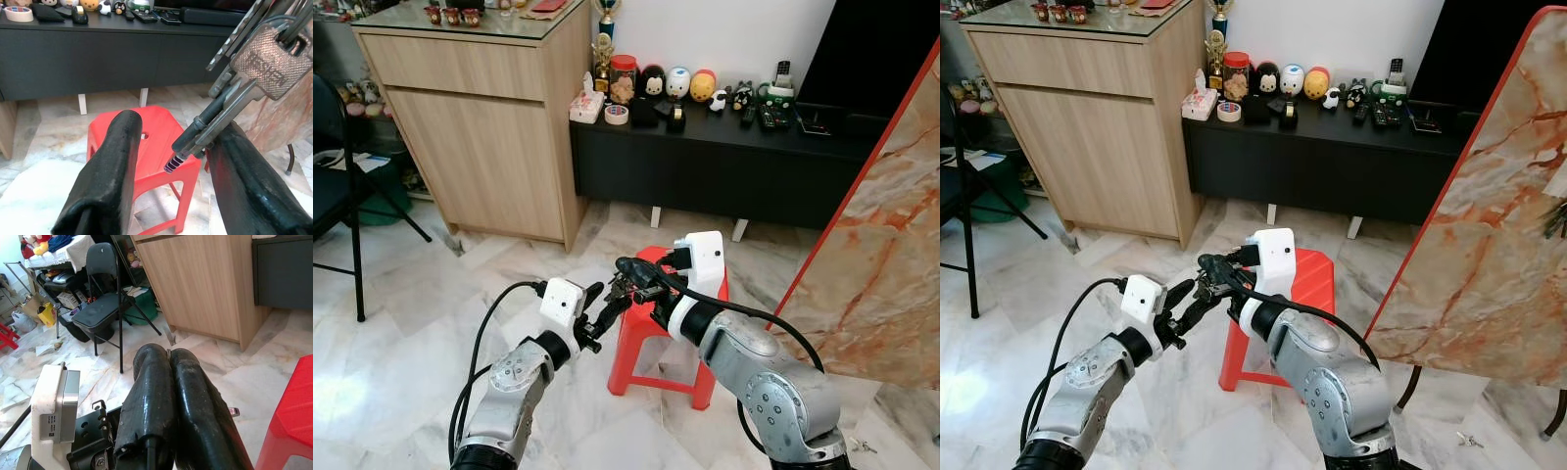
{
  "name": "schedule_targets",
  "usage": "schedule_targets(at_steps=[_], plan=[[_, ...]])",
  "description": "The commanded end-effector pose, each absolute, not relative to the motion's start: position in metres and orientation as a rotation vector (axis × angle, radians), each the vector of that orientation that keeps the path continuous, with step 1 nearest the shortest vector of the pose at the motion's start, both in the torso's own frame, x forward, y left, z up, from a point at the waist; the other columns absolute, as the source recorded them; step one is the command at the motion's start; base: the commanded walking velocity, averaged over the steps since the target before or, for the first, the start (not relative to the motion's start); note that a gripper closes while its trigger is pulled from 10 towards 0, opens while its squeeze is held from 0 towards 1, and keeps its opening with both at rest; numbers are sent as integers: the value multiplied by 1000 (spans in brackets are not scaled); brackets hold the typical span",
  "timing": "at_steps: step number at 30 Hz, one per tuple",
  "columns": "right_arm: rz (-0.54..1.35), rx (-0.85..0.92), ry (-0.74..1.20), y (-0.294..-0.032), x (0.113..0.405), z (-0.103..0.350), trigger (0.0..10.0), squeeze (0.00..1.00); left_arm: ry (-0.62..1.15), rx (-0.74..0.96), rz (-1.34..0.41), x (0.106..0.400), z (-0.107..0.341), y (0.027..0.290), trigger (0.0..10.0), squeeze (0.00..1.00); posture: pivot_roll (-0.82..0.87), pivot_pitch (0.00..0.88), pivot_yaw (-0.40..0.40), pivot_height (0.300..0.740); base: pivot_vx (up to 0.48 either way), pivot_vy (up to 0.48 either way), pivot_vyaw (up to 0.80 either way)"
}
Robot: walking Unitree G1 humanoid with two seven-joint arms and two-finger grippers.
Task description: Hang keys on a hook
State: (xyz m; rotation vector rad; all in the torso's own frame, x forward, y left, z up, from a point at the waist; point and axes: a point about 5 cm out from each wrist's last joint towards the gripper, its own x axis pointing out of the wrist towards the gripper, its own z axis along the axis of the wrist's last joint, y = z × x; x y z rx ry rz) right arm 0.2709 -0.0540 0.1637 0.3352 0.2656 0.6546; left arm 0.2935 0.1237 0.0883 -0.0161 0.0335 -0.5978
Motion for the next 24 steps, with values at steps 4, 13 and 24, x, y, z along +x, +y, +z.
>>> schedule_targets(at_steps=[4,13,24], plan=[[658,350,219,-52,271,174,10000,0,38,-29,-612,294,87,122,0,0,-18,32,-66,740,0,0,0],[657,353,216,-52,273,175,10000,0,46,-32,-639,291,86,119,0,0,-16,33,-66,740,0,0,0],[655,357,217,-52,273,175,10000,0,45,-41,-668,289,85,116,0,0,-17,34,-64,740,0,0,0]])
